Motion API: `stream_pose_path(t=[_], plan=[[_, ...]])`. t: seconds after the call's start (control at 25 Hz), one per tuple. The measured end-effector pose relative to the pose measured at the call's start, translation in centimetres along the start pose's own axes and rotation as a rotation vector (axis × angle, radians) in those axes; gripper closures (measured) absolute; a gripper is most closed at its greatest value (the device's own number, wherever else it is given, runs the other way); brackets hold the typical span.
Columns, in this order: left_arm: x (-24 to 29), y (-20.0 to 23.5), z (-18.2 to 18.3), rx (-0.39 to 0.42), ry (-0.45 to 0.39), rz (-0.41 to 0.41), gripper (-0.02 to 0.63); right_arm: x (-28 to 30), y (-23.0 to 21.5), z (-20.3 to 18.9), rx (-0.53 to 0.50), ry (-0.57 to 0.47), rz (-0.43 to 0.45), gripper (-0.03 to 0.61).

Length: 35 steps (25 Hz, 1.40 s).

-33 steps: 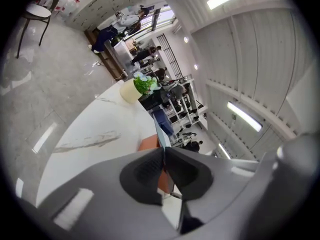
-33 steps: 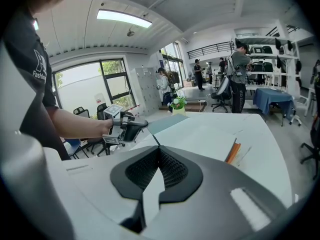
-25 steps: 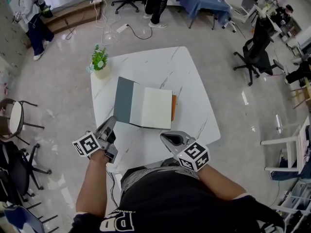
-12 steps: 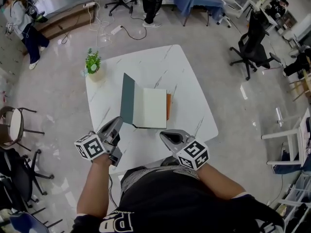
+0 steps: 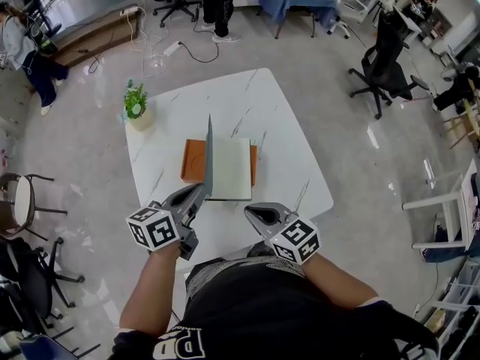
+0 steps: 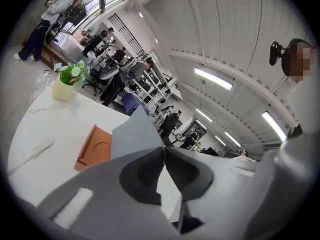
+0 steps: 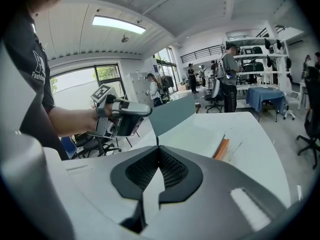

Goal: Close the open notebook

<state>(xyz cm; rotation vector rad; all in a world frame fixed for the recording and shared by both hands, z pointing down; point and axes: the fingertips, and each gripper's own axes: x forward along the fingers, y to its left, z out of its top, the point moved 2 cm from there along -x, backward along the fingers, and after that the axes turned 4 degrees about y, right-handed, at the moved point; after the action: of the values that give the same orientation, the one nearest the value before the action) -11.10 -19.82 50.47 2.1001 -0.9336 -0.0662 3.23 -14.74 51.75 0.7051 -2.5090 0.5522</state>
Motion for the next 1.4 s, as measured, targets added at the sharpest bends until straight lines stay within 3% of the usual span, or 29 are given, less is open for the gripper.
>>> stream_pose_path(t=[0.56,0.84,1.4], plan=[[4.9,-2.2,-3.5,0.024,0.141,-0.041,0.541,-0.7,-1.1,-0.3,0.011,0.017,-0.009,0.579],[7.3,-2.4,-5.8,0.106,0.215,0.0,0.54,-1.2,-2.0,-1.0,0.02,0.03,-0.018,0.578],[11.0,-1.5,-10.1,0.115,0.329,0.055,0.528,-2.8,-3.0,-2.5,0.058,0.037,-0.049,0.578]])
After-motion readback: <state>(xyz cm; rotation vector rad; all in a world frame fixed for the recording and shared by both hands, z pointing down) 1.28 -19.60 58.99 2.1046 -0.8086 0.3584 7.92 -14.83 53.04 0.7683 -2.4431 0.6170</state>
